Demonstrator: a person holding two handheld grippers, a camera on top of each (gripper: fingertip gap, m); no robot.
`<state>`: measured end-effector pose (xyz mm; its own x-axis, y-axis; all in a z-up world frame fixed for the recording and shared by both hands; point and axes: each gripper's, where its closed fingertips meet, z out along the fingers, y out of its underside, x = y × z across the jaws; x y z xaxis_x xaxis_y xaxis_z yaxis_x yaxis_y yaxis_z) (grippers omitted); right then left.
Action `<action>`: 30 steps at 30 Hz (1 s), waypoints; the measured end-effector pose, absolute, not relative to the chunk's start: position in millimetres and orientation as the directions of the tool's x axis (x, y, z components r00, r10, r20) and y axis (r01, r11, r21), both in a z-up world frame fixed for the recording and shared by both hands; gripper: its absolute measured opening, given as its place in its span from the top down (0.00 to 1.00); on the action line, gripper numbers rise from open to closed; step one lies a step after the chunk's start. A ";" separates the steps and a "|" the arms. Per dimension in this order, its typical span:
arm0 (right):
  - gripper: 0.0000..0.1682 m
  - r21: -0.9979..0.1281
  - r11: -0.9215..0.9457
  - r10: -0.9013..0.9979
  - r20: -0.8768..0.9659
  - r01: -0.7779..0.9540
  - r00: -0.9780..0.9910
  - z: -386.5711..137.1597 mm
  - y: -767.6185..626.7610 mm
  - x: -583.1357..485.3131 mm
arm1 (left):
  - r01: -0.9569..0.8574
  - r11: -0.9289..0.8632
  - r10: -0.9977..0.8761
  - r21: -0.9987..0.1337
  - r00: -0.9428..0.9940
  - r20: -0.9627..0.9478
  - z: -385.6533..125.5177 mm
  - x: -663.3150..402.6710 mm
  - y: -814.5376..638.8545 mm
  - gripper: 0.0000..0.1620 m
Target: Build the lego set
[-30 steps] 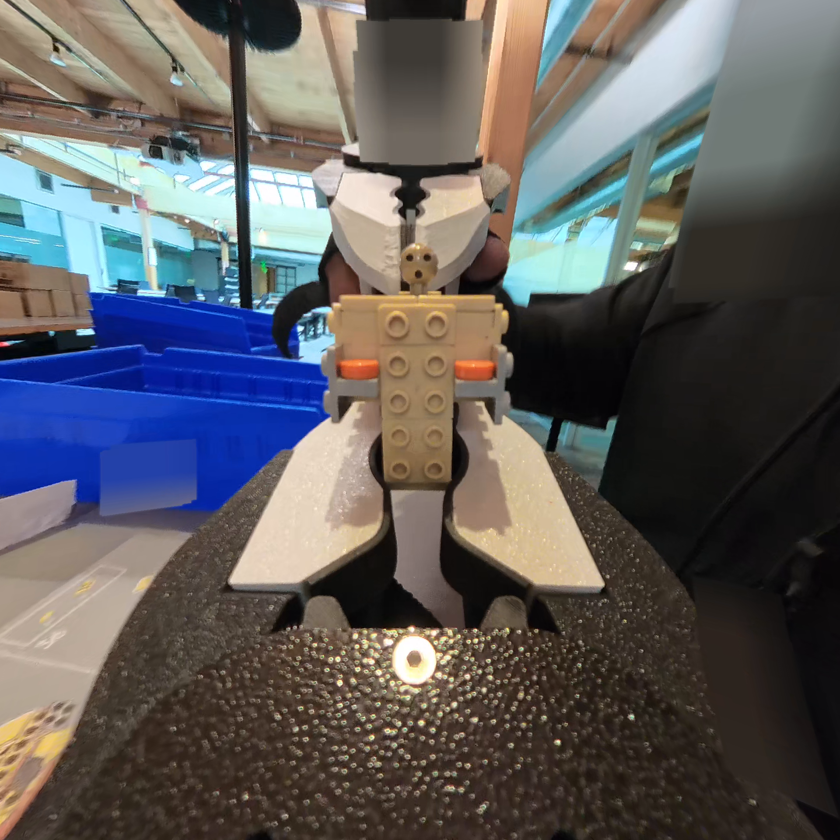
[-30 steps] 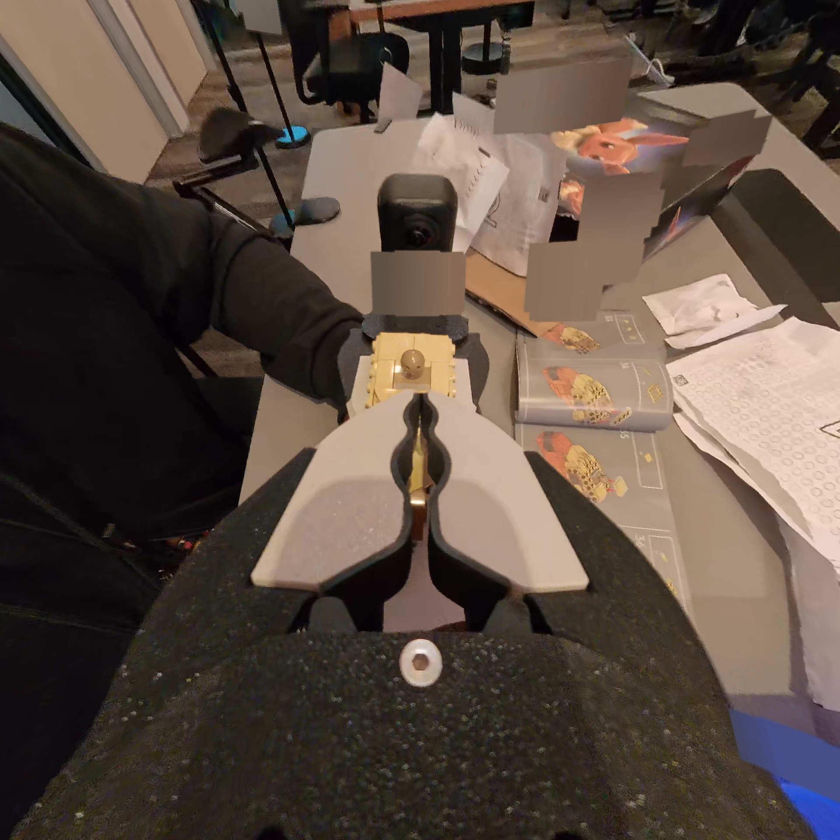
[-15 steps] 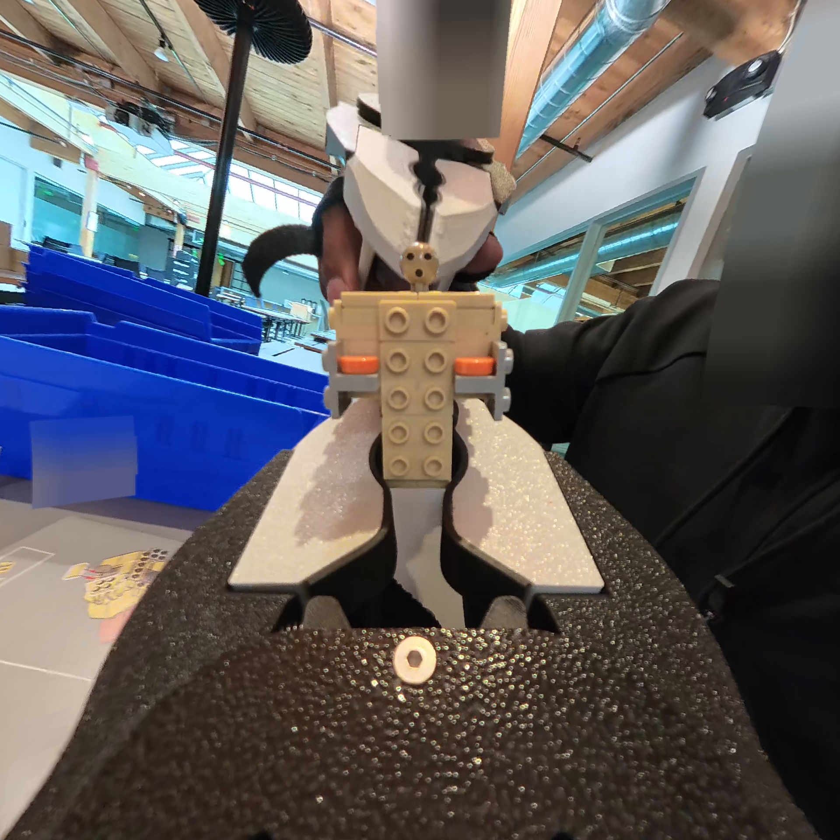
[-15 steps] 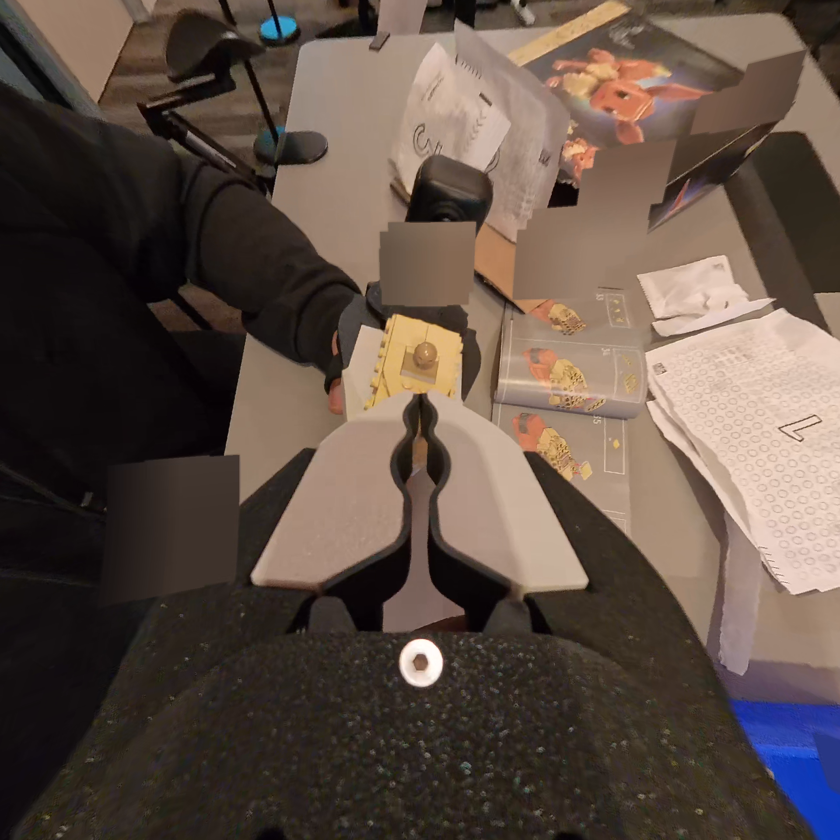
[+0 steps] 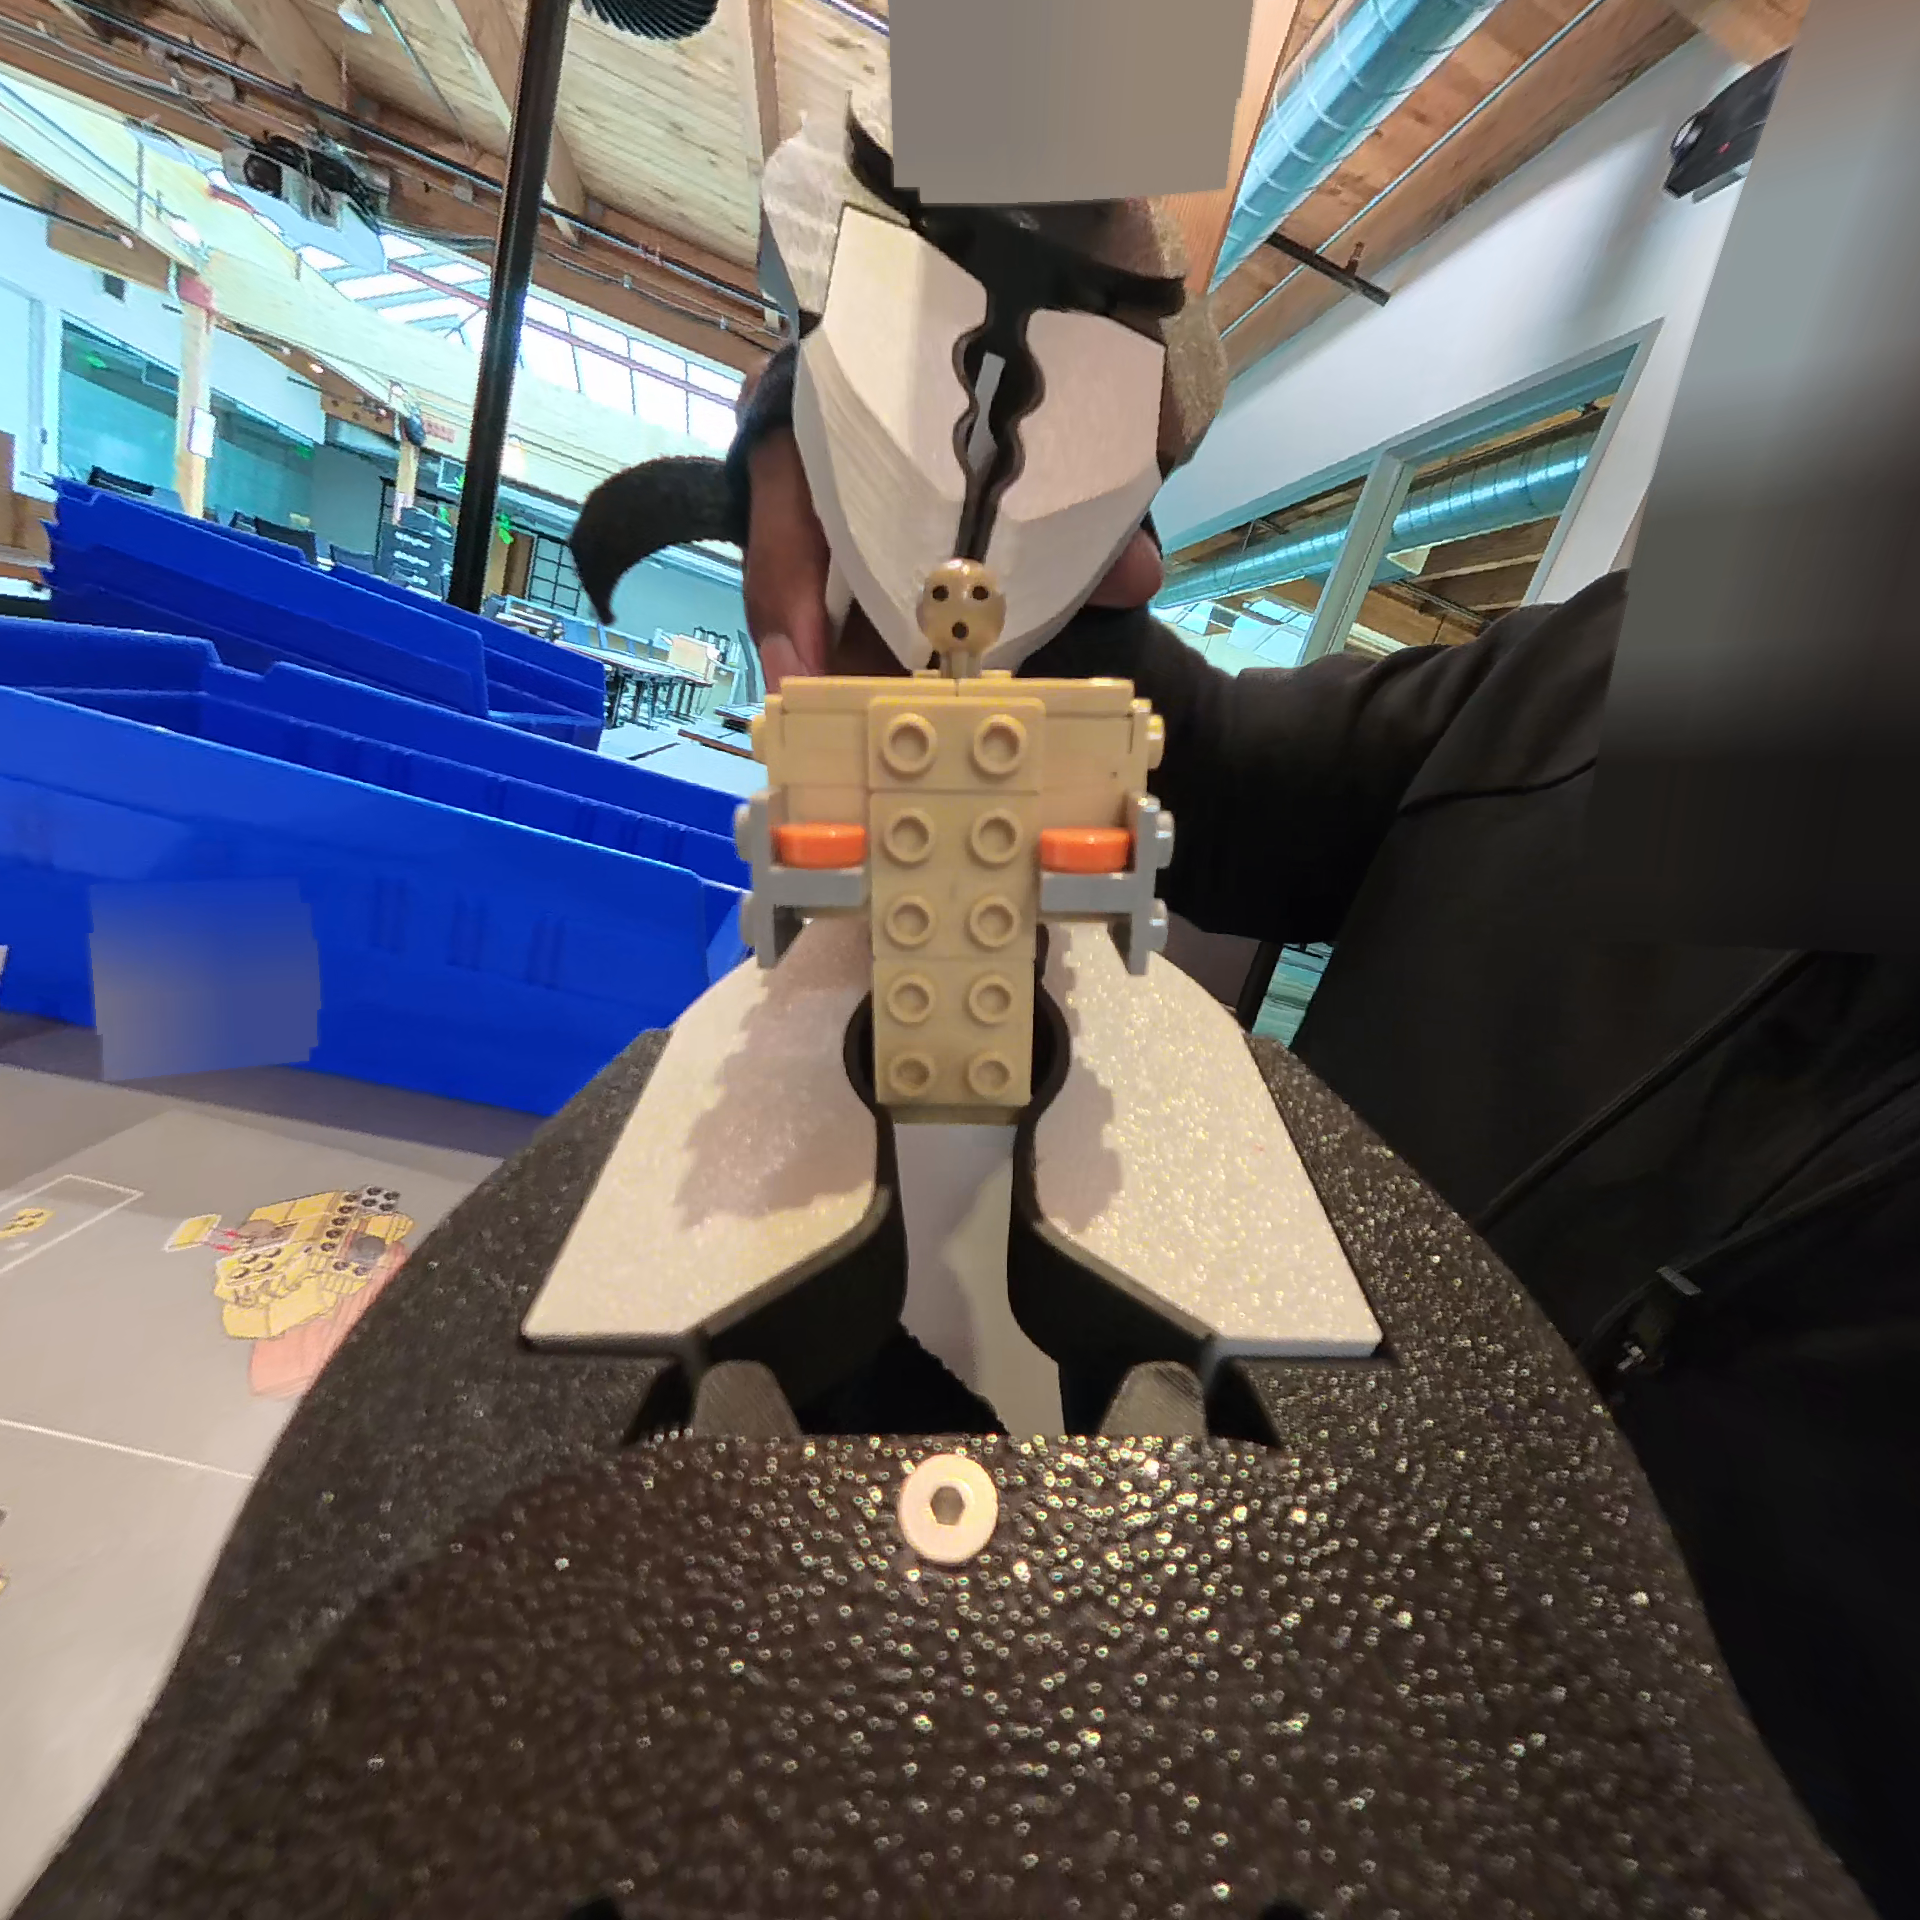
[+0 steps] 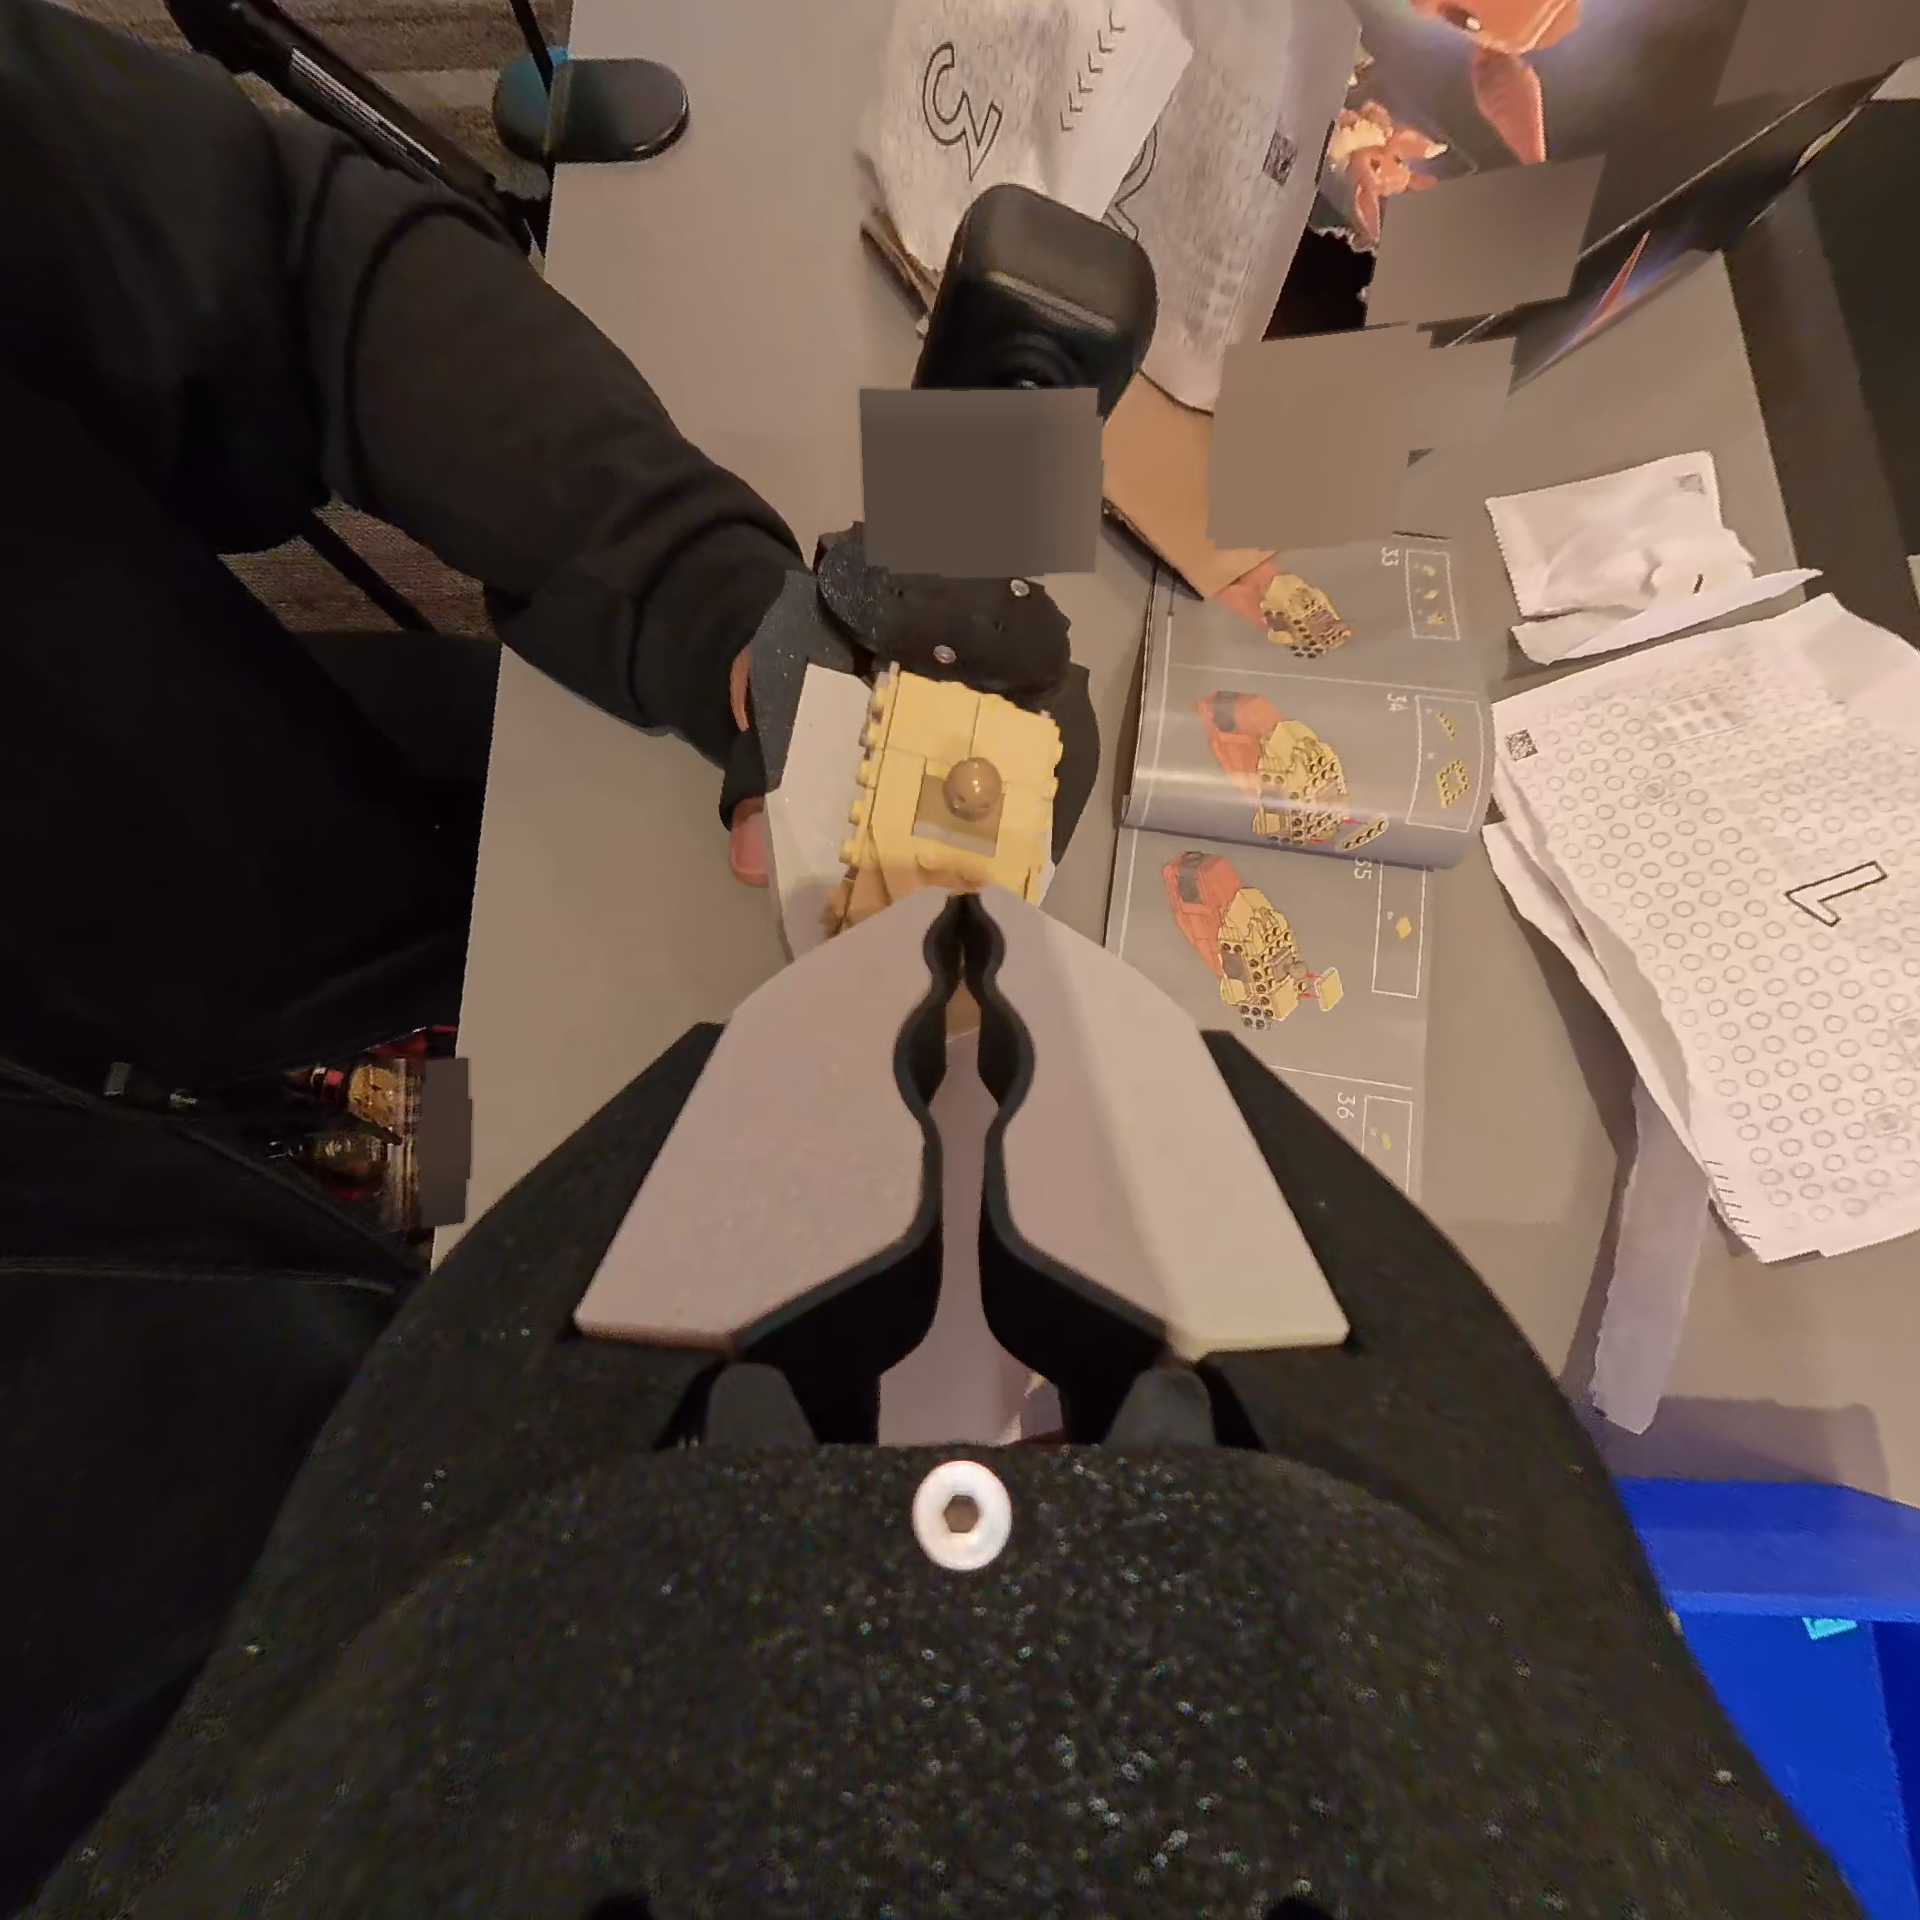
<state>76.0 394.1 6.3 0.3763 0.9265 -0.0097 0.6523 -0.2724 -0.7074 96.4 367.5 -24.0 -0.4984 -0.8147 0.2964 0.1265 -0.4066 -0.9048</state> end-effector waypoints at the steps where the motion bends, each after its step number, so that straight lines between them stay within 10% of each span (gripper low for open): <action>1: 1.00 -0.707 -0.274 0.925 -0.008 0.652 0.381 6.3 394.5 76.2 | 0.127 -0.403 -0.818 -0.906 -0.495 0.295 -24.1 96.7 368.1 0.89; 30: 1.00 -0.752 -0.270 0.922 -0.021 0.602 0.387 7.8 402.8 81.4 | 0.127 -0.189 -0.941 -0.974 -0.308 0.142 -34.2 107.6 384.3 0.88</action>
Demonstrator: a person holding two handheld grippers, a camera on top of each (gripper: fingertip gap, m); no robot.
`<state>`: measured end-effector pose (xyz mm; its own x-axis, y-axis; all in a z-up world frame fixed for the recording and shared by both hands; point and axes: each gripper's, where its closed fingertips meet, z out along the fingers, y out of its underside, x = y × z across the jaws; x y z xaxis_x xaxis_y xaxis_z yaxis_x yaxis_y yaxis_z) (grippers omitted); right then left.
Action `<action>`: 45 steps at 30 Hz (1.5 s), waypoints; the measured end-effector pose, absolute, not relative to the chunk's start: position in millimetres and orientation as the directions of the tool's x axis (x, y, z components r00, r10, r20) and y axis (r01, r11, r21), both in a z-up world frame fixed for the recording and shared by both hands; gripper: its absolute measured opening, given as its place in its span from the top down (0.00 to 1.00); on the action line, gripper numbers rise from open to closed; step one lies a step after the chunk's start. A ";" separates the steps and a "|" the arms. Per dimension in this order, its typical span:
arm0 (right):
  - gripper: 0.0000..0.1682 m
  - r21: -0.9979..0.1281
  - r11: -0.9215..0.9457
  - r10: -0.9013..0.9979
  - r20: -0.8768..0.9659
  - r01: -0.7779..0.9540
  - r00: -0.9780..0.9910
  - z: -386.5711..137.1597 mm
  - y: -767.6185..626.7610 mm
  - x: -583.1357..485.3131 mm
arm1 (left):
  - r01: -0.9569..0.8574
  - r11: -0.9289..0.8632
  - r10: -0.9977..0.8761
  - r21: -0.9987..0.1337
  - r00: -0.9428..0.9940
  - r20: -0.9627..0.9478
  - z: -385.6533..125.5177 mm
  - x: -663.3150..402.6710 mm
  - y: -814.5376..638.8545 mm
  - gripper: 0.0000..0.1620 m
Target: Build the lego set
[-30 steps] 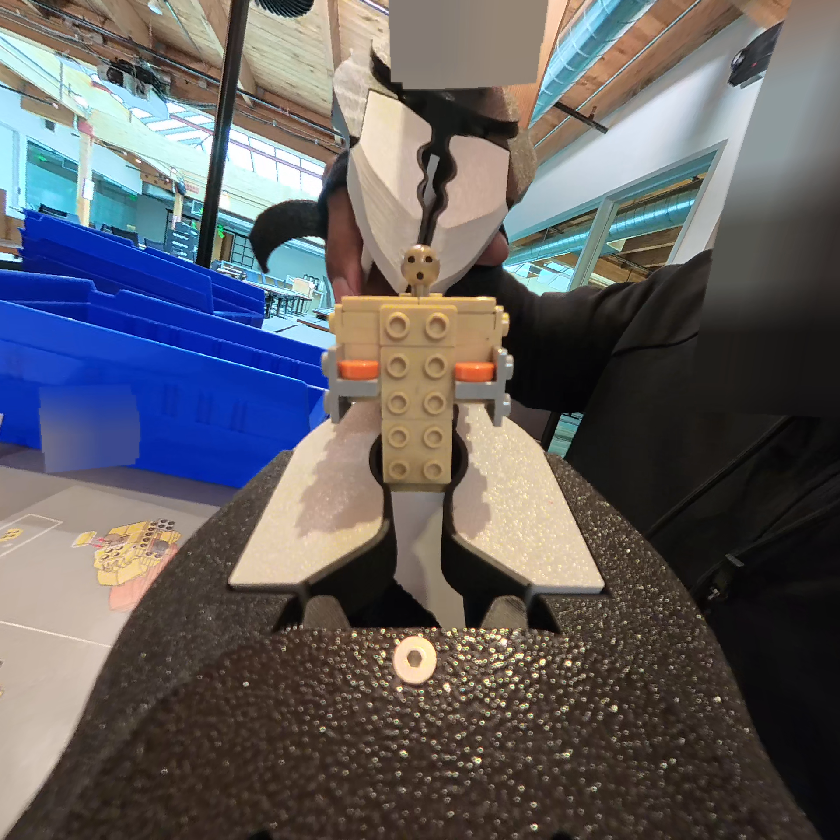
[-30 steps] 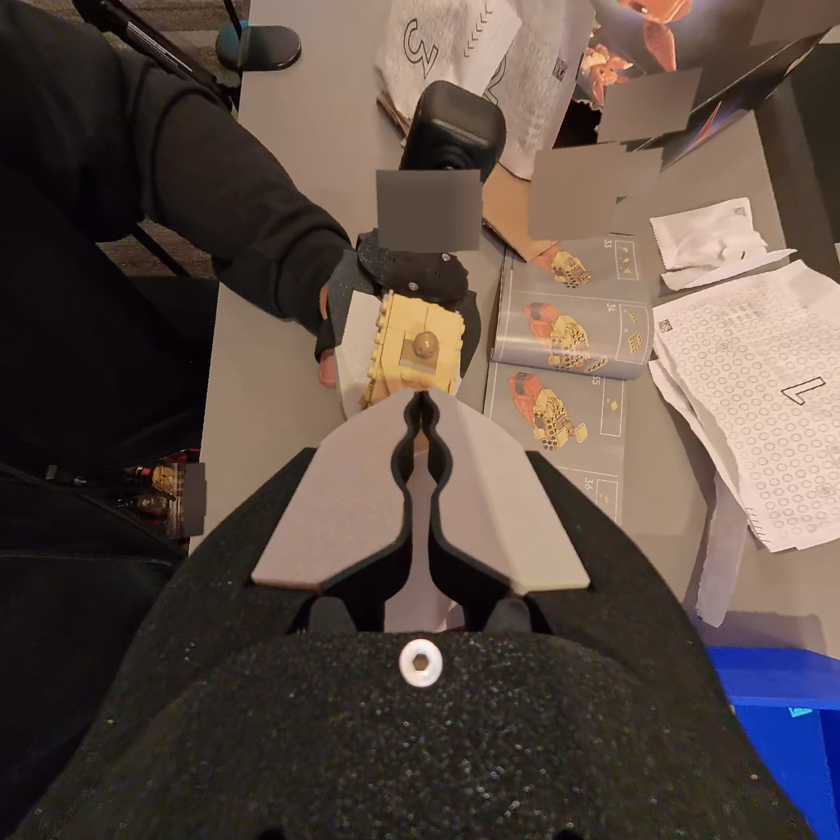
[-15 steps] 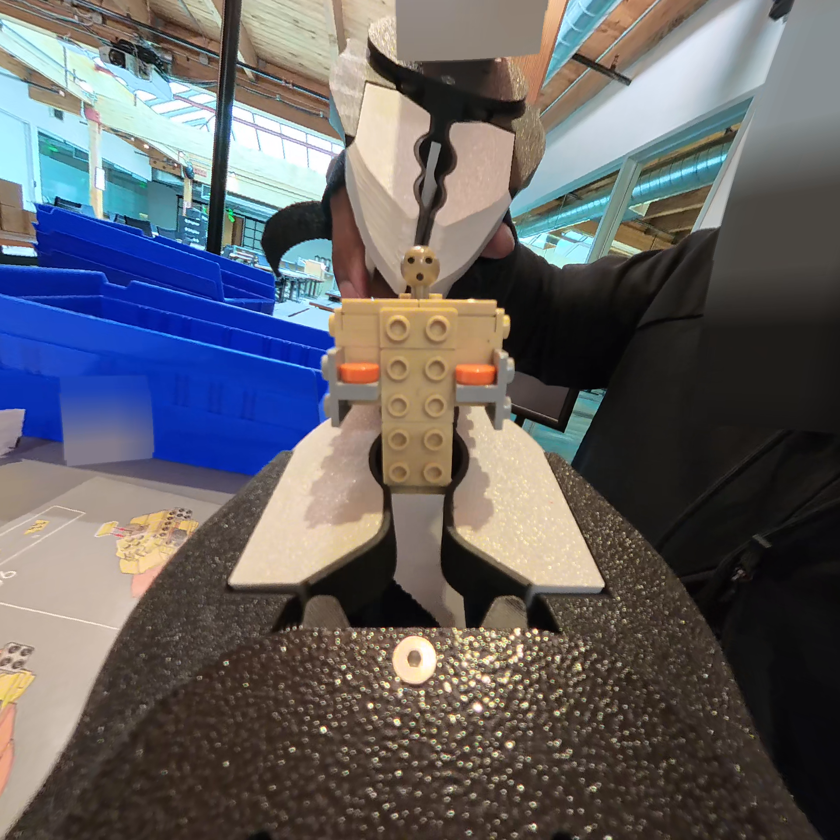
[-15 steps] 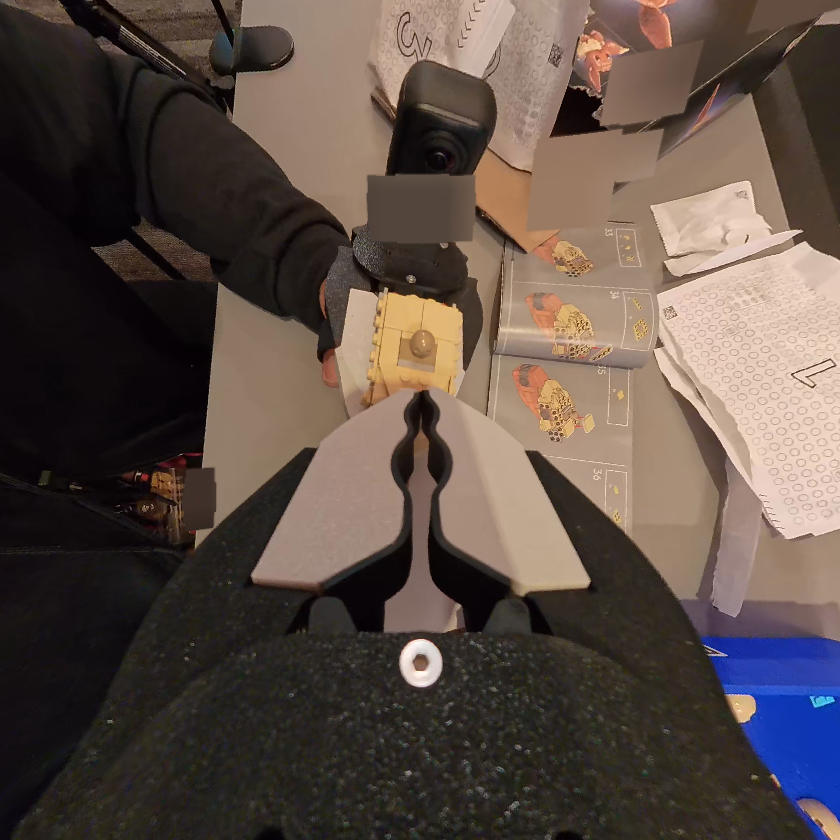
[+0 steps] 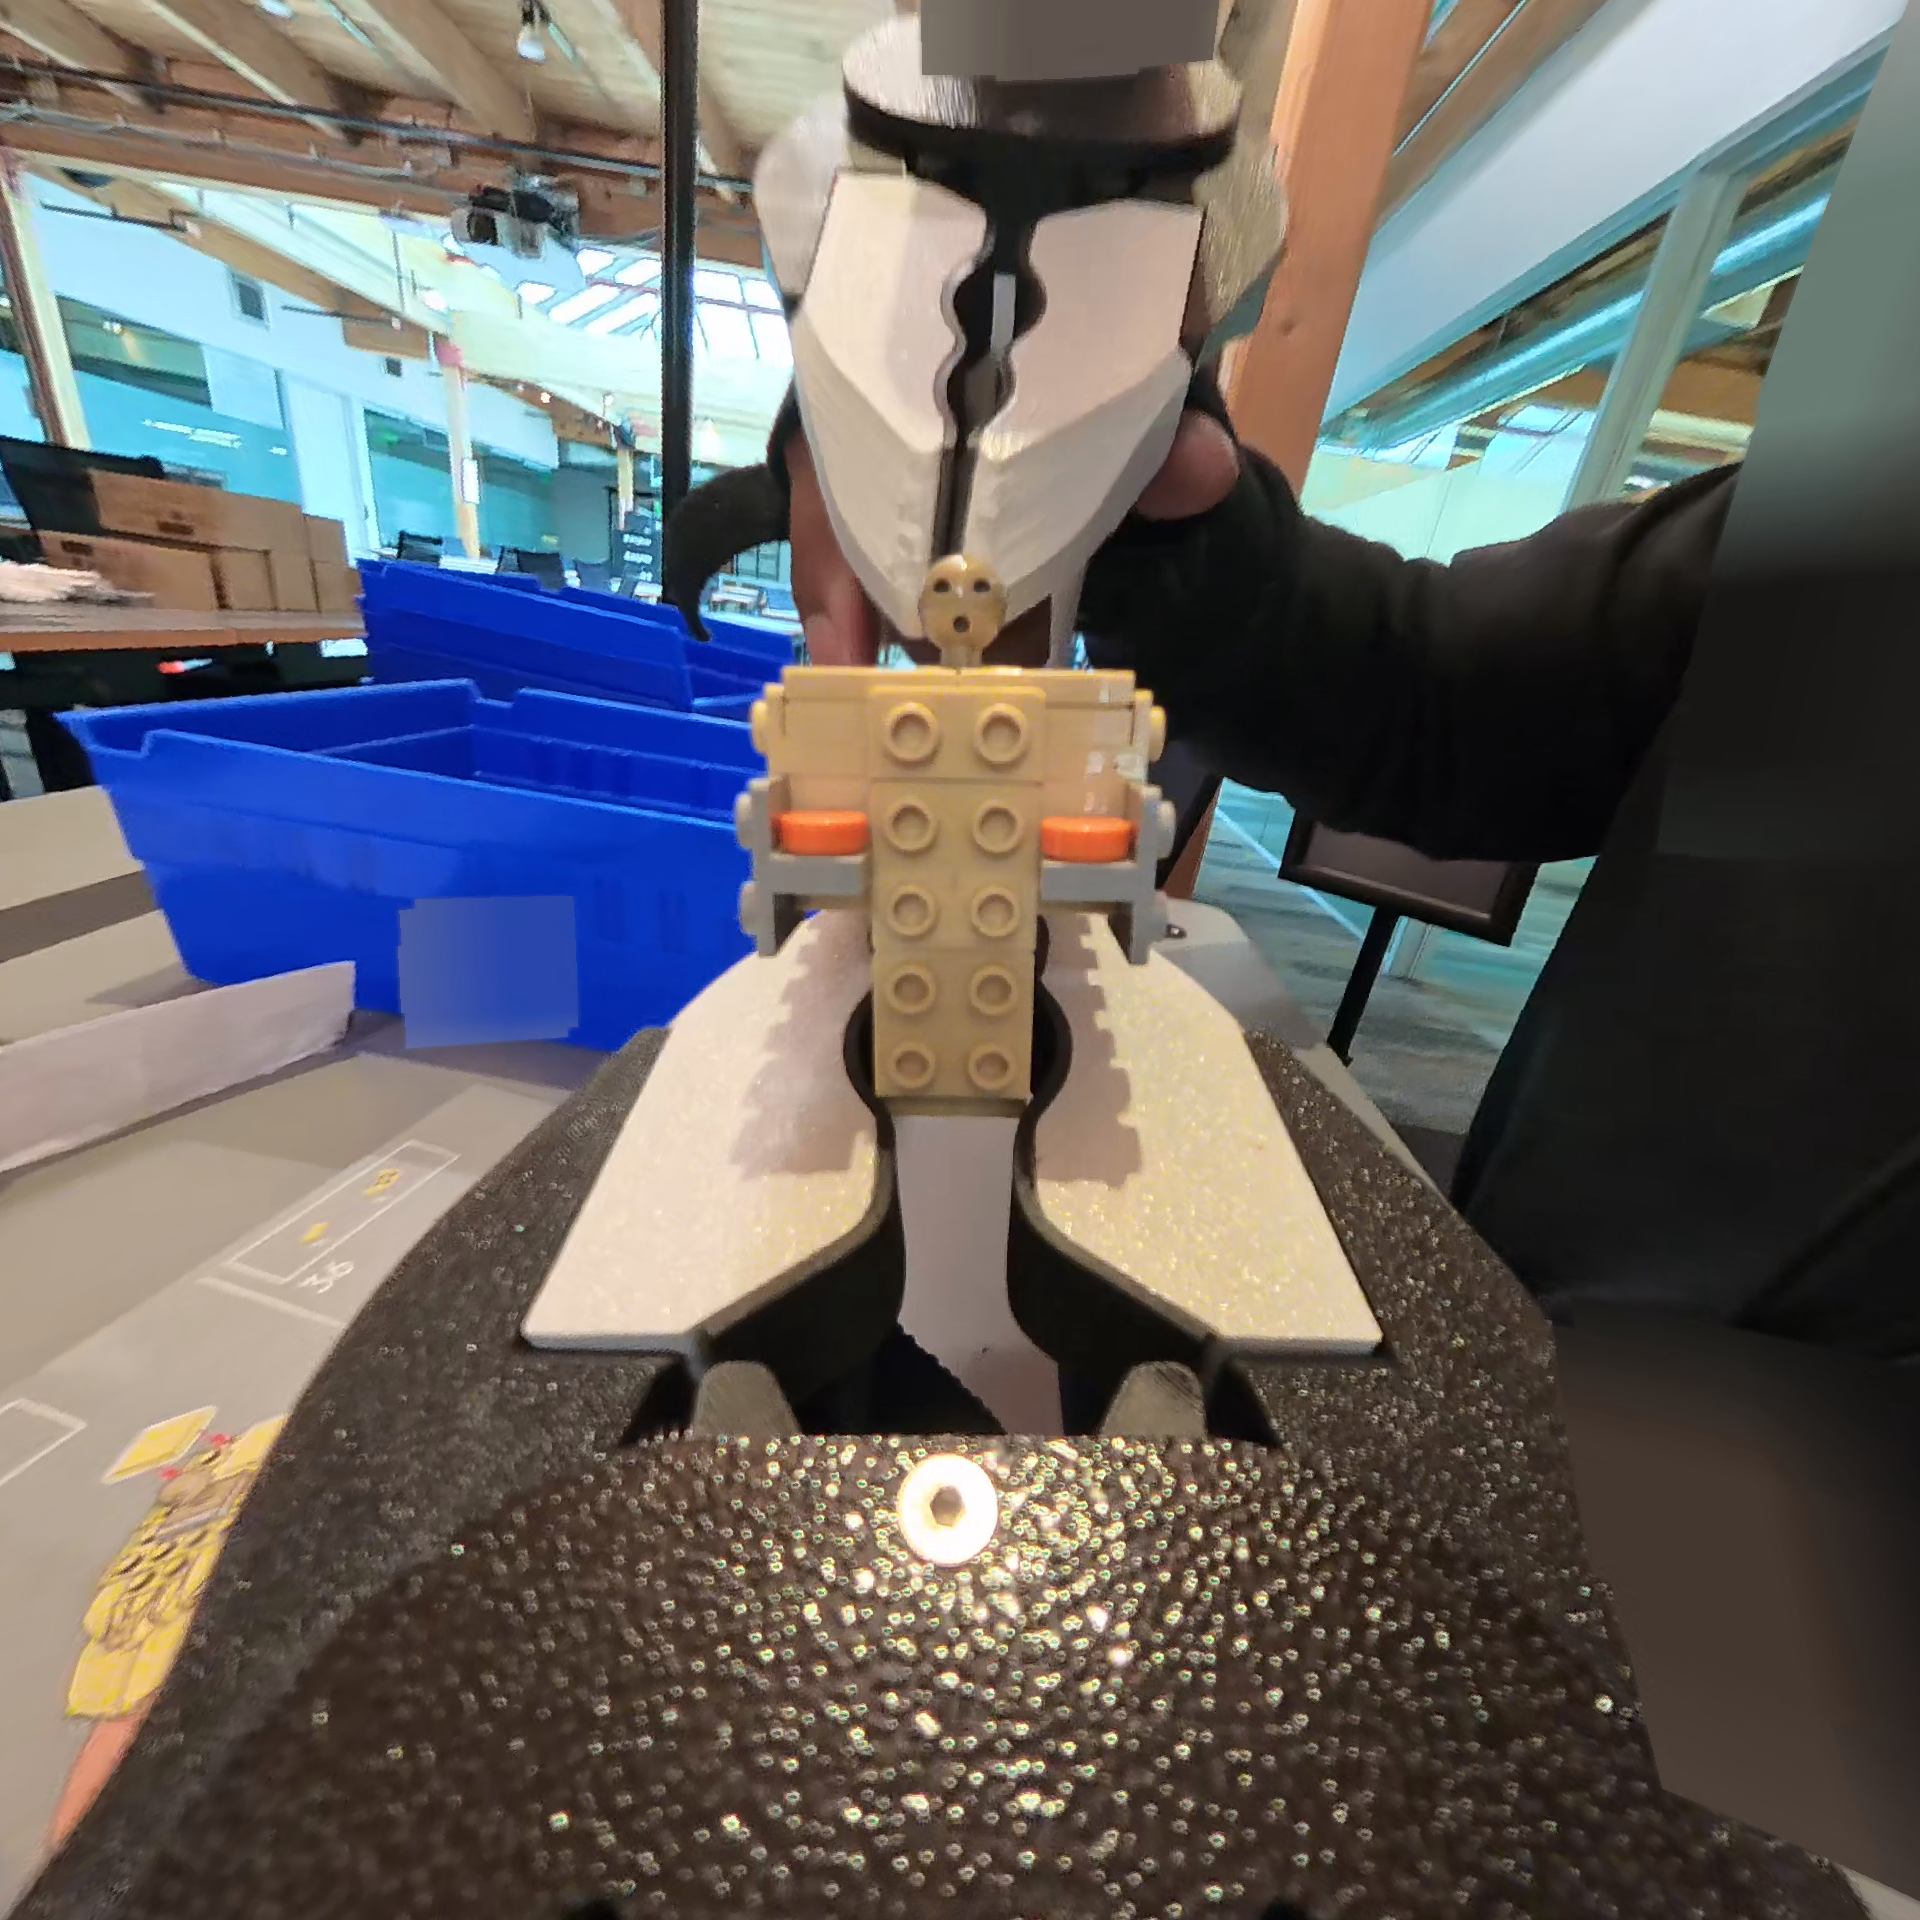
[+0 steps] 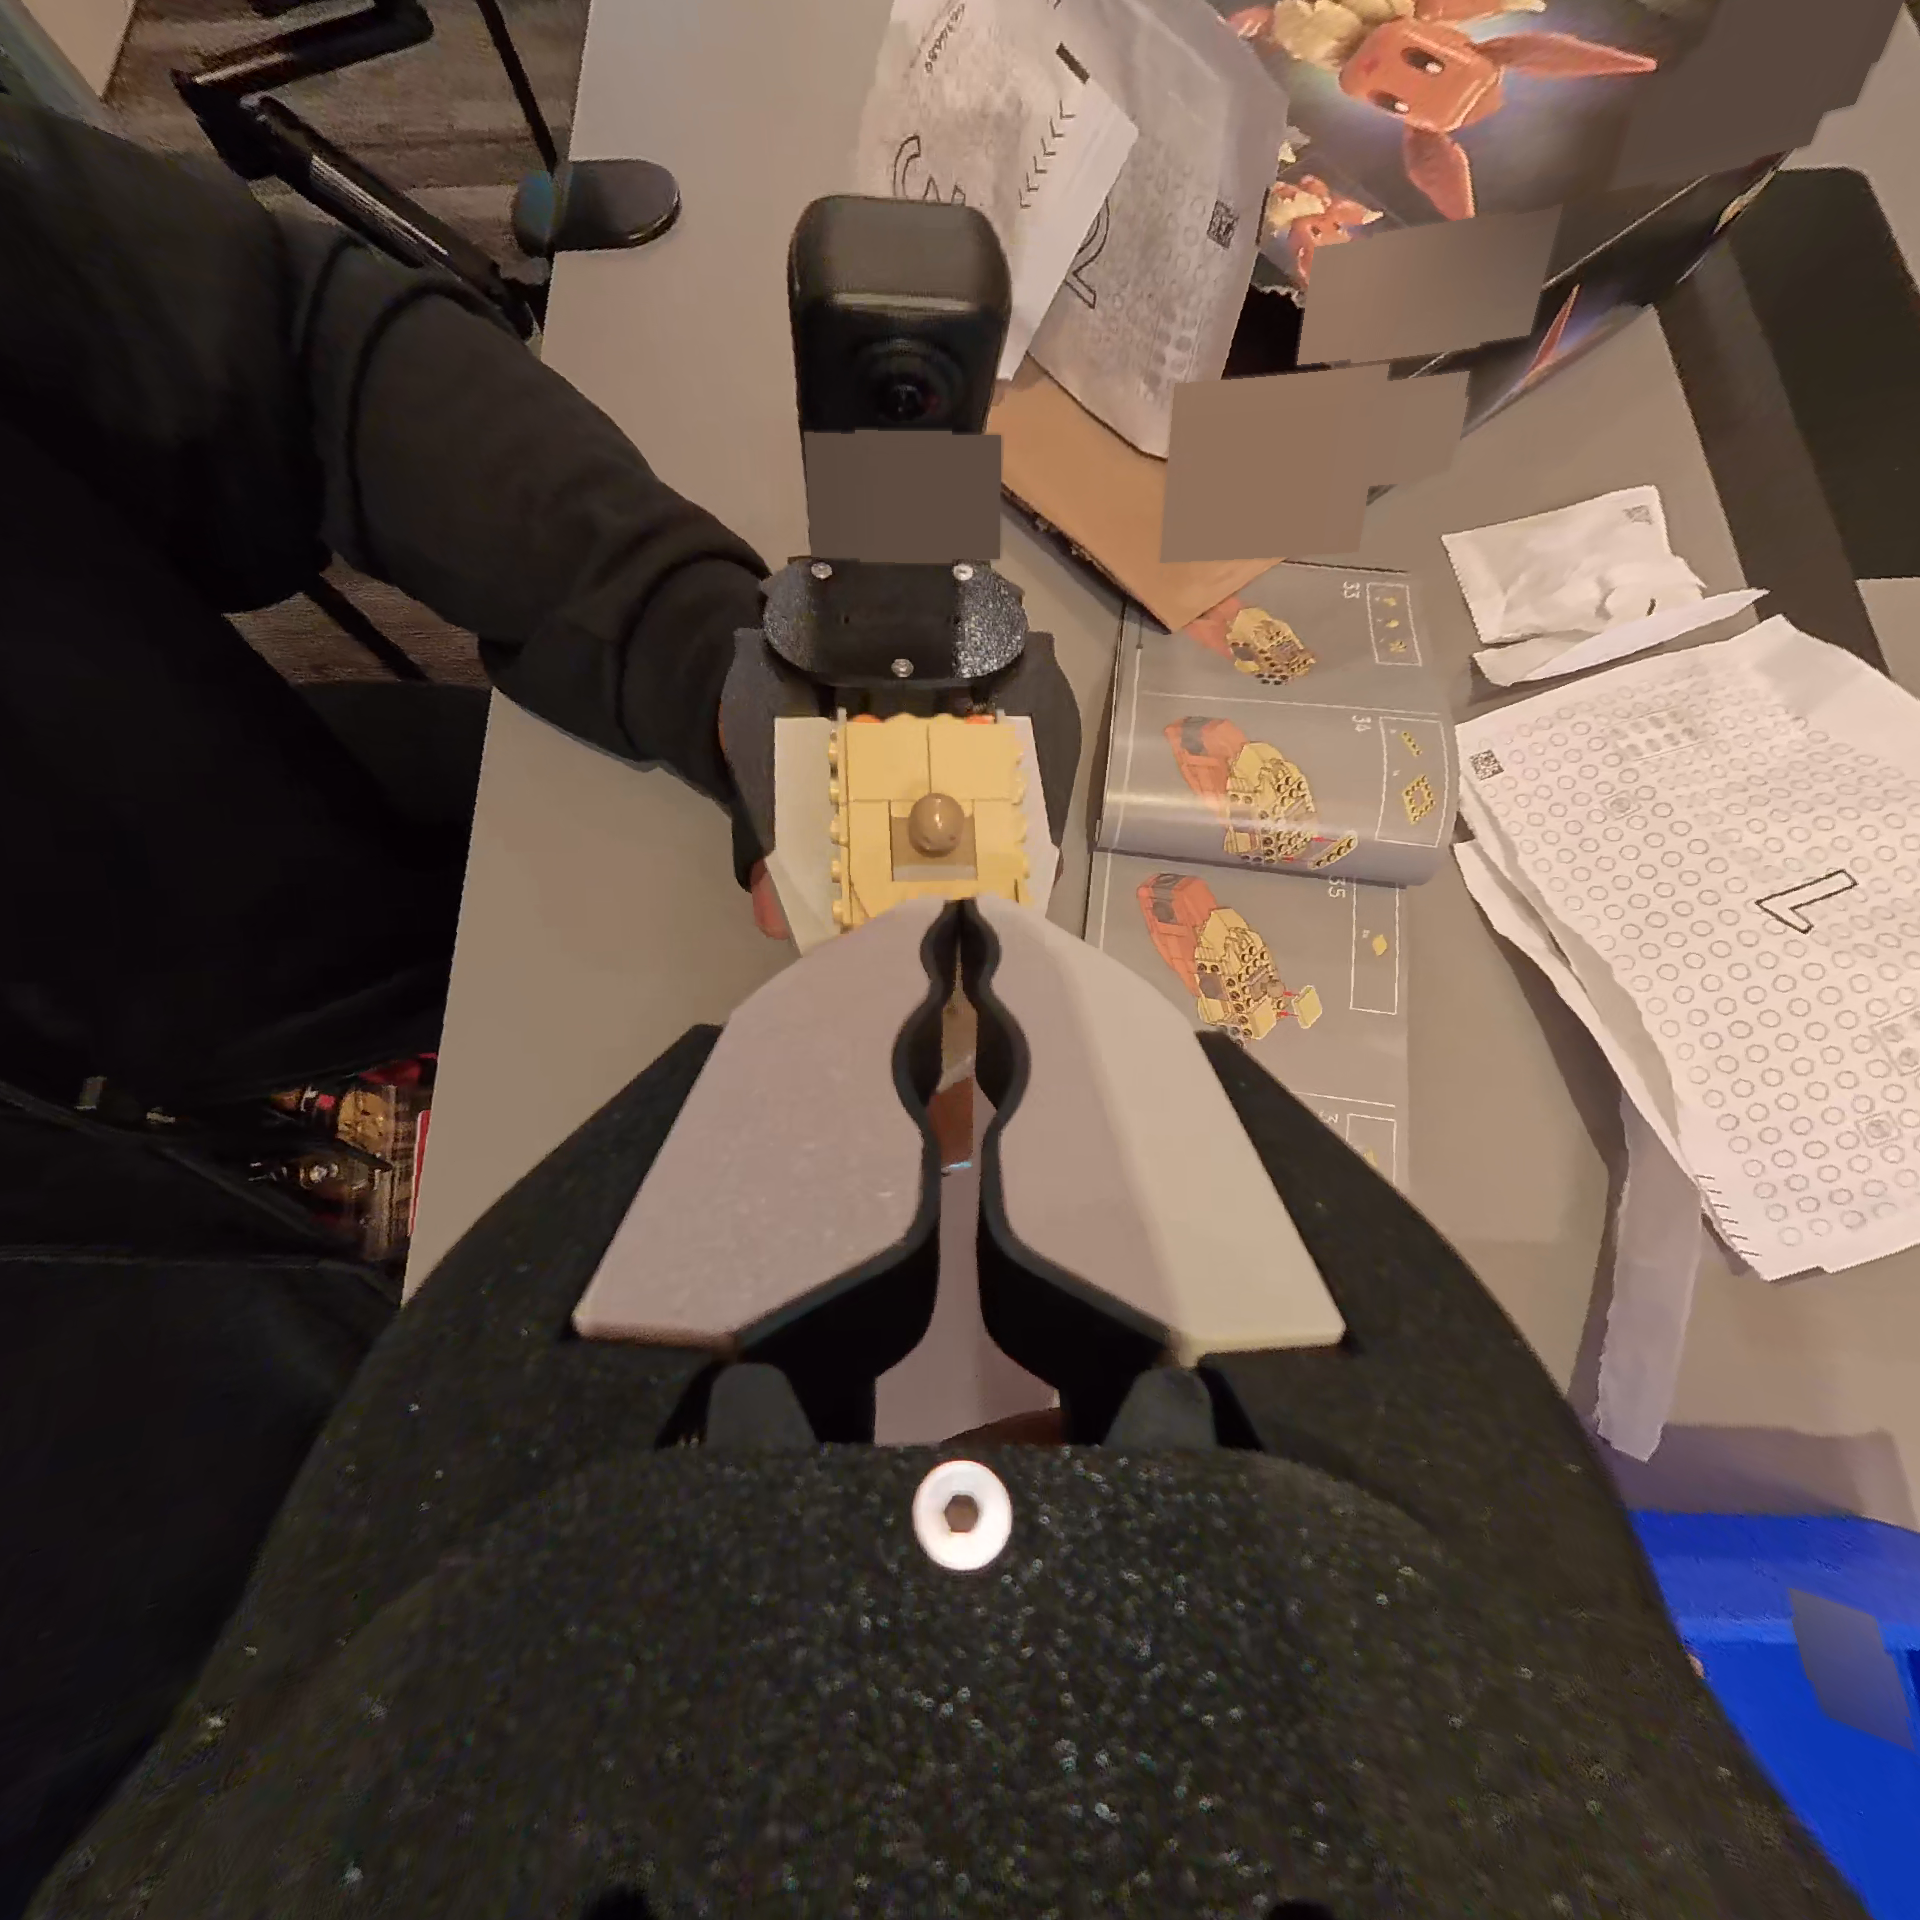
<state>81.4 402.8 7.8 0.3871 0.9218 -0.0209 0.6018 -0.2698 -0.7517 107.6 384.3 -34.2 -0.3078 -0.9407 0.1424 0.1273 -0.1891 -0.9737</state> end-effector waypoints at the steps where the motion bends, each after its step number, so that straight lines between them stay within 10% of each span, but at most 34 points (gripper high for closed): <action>1: 1.00 -0.745 -0.274 0.925 -0.032 0.609 0.378 6.6 402.5 80.6 | 0.119 -0.188 -0.942 -0.975 -0.304 0.145 -35.9 108.2 385.0 0.88; 45: 1.00 -0.573 -0.450 0.887 -0.195 0.685 0.420 -13.7 394.4 88.5 | 0.011 -0.098 -0.940 -0.995 -0.328 0.089 -52.2 109.8 378.1 0.89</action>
